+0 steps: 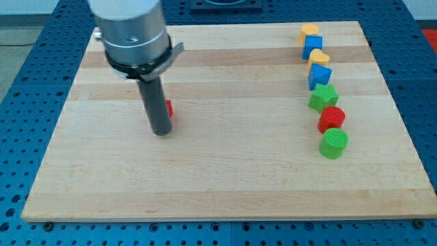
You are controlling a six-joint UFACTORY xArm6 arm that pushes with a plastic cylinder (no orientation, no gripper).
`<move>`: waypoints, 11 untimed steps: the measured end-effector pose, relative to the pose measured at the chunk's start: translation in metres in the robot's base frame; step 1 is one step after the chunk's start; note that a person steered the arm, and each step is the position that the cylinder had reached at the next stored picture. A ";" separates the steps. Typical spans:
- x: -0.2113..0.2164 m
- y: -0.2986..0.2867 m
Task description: Move red star to the top left of the board
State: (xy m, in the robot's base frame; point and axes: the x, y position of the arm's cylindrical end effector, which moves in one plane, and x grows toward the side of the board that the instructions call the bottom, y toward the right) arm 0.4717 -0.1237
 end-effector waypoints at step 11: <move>-0.229 -0.070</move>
